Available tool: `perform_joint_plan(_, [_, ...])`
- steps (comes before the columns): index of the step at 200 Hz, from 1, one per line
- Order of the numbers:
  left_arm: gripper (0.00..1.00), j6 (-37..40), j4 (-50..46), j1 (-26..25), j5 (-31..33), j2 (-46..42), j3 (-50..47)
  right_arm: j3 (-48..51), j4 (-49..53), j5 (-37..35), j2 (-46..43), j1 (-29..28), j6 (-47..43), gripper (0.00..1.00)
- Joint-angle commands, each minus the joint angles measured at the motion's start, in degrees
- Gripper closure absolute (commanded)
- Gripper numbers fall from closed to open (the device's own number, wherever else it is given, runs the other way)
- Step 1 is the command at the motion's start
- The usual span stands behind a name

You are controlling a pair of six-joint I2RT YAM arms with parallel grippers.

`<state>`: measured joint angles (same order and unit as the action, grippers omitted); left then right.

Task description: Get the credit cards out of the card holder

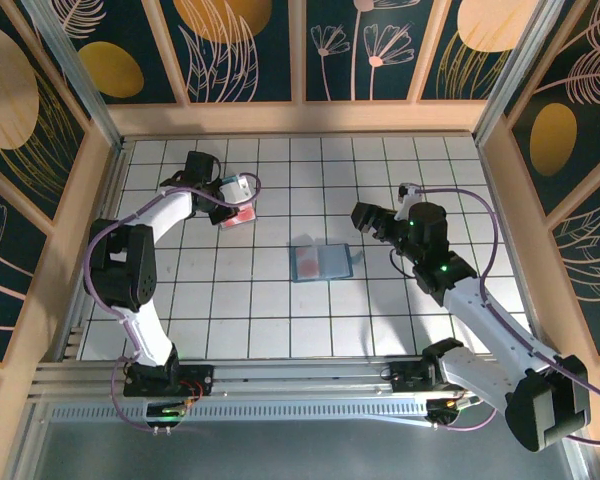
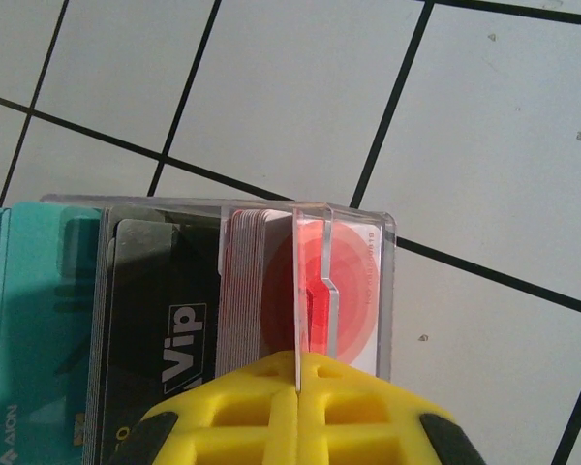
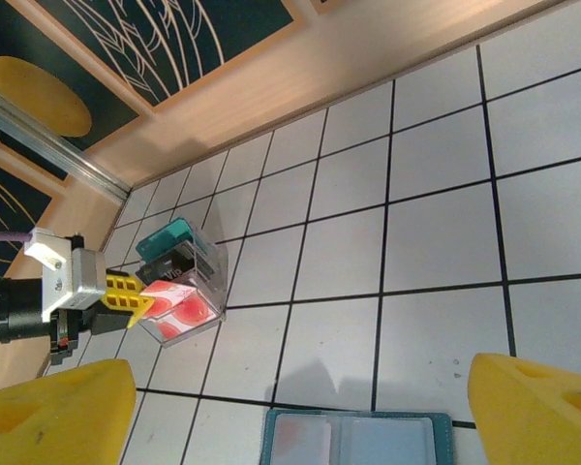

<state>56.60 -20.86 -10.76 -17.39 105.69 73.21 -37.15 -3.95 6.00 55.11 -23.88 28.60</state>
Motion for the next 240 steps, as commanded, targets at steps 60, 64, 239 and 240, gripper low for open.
perform_joint_plan(60, [0.97, 0.8, -10.2, 0.6, 1.5, 5.6, 8.7, -1.2, 0.1, -1.1, -1.9, -0.1, 0.3, 0.11])
perform_joint_plan(64, [0.97, 0.7, -10.7, 0.6, 1.7, 5.7, 9.1, -1.3, 0.1, -1.1, -1.9, 0.0, 0.3, 0.11])
perform_joint_plan(239, [0.64, -11.5, -8.9, 0.6, -1.7, -6.0, 8.4, -4.5, 7.8, -5.6, 4.5, -3.9, -2.0, 0.26])
perform_joint_plan(240, [0.64, -11.5, -8.5, 0.6, -1.7, -6.2, 8.3, -4.6, 8.0, -5.8, 4.7, -4.1, -2.0, 0.26])
